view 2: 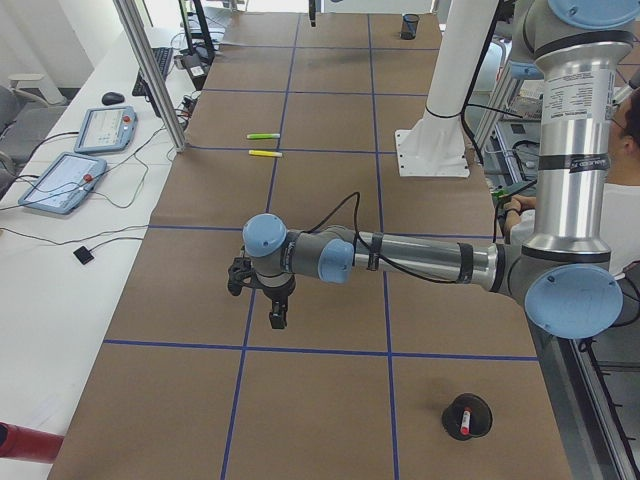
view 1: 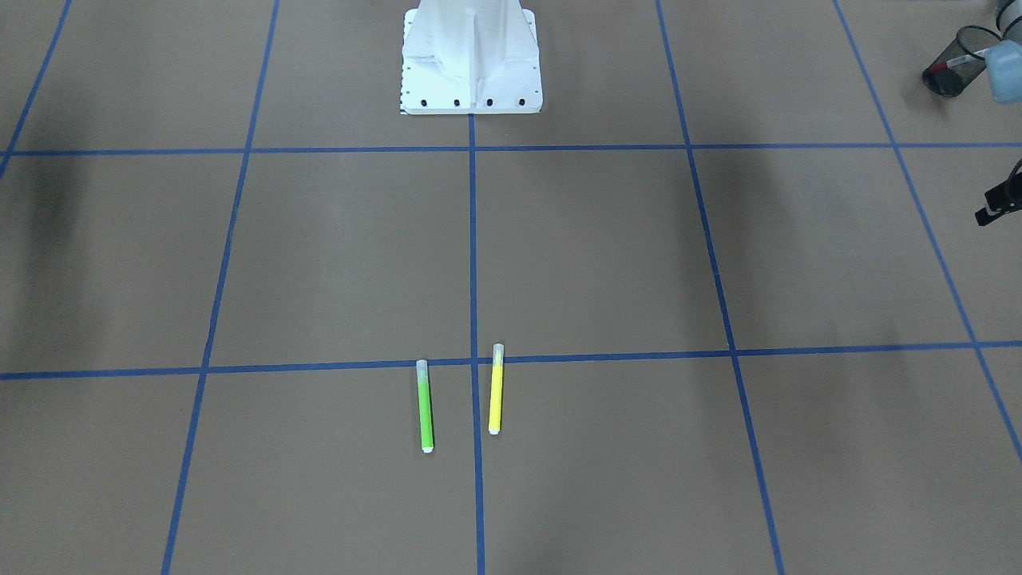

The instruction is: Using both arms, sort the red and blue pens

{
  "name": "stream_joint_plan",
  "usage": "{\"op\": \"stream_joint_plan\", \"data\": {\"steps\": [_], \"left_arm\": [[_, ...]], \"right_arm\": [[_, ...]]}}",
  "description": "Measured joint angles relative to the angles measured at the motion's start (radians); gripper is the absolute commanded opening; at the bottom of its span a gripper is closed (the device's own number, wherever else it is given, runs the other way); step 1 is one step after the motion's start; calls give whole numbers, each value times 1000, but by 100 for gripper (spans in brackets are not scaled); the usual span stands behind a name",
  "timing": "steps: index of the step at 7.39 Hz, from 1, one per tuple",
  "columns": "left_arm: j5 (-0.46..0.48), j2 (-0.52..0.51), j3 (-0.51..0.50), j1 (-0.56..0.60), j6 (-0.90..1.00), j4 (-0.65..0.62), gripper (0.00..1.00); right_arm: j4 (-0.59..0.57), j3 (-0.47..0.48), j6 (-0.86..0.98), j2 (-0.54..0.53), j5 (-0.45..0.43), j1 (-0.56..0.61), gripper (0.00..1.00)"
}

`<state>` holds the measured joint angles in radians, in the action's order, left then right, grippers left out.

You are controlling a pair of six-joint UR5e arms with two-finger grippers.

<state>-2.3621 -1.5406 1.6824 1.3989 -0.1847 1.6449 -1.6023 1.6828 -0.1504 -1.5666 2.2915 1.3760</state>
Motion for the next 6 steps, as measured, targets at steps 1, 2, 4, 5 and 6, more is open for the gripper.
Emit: {"op": "stream_joint_plan", "data": {"steps": [1, 2, 4, 5, 6], "left_arm": [[0, -4, 4, -1, -1, 1, 99], [0, -7, 10, -1, -1, 1, 99], [2, -7, 24, -1, 0, 1, 99], [3, -6, 28, -1, 0, 0, 99], [4, -6, 30, -1, 1, 0, 99]], "right_arm": [[1, 0, 0, 0, -1, 0, 100], [3, 0, 0, 0, -3, 0, 100], [6, 0, -1, -4, -13, 0, 100], [8, 0, -2, -7, -17, 0, 100], [8, 0, -3, -8, -23, 0, 100]]}}
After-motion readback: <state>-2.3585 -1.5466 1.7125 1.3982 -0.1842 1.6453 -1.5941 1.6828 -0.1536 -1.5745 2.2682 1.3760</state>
